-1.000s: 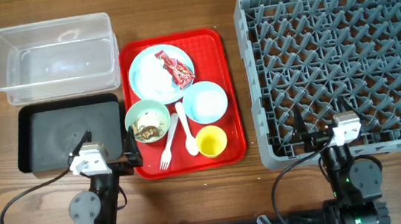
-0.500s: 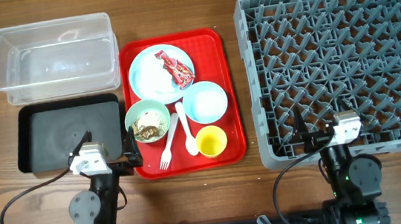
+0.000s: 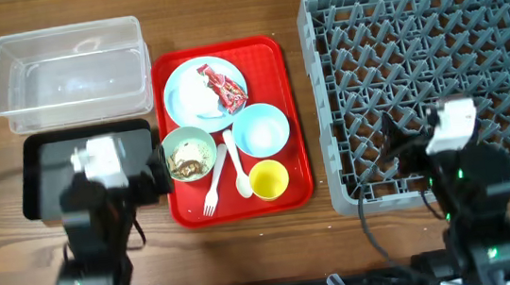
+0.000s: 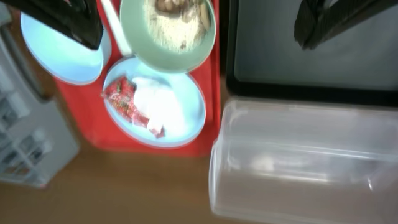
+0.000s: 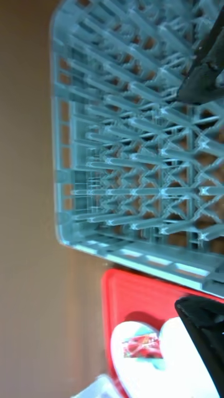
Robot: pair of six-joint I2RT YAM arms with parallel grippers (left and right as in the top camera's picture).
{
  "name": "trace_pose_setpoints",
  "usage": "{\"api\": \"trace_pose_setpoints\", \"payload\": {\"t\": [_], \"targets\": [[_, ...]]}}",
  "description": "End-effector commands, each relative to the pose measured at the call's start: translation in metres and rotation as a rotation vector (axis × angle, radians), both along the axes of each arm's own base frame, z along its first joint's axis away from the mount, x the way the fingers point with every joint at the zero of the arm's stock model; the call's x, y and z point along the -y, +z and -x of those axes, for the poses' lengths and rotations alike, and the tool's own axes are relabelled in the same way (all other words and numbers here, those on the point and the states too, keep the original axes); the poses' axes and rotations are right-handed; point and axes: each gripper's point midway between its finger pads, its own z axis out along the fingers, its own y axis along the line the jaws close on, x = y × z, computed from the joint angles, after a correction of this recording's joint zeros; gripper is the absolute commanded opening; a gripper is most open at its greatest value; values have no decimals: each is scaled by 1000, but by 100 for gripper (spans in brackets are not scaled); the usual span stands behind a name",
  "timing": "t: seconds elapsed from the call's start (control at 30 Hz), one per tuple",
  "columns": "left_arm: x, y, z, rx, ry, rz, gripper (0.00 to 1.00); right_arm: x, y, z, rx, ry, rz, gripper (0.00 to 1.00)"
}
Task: Sort waste into correct bins and load items into the dishwasher rack
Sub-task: 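Grasp the crumpled white tissue on the plate with the left gripper, lift over clear bin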
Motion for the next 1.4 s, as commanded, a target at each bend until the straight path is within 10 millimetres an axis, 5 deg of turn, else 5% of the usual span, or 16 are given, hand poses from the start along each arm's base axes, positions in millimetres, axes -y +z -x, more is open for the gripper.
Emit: {"api": "trace_pose_setpoints", "payload": {"t": [0.0, 0.27, 0.57, 0.77, 1.1, 1.23, 1.37], "targets": [[4, 12, -21, -133, -12, 20, 100, 1, 10, -14, -92, -13, -1, 100], [24, 3, -42, -407, -98, 92, 100, -12, 3, -24, -308, 50, -15, 100], [43, 3, -99, -277, -160, 115, 100, -11, 3, -26, -306, 47, -11, 100], [67, -39, -136, -299, -193, 72, 100, -11, 3, -26, -306, 47, -10, 100], [100, -130, -167, -382, -228, 14, 96, -12, 3, -26, -307, 47, -11, 100], [104, -156, -173, -401, -232, 11, 80, -11, 0, -23, -321, 47, -10, 100], [102, -164, -171, -422, -226, 4, 51, -11, -1, -22, -328, 47, -10, 100]]}}
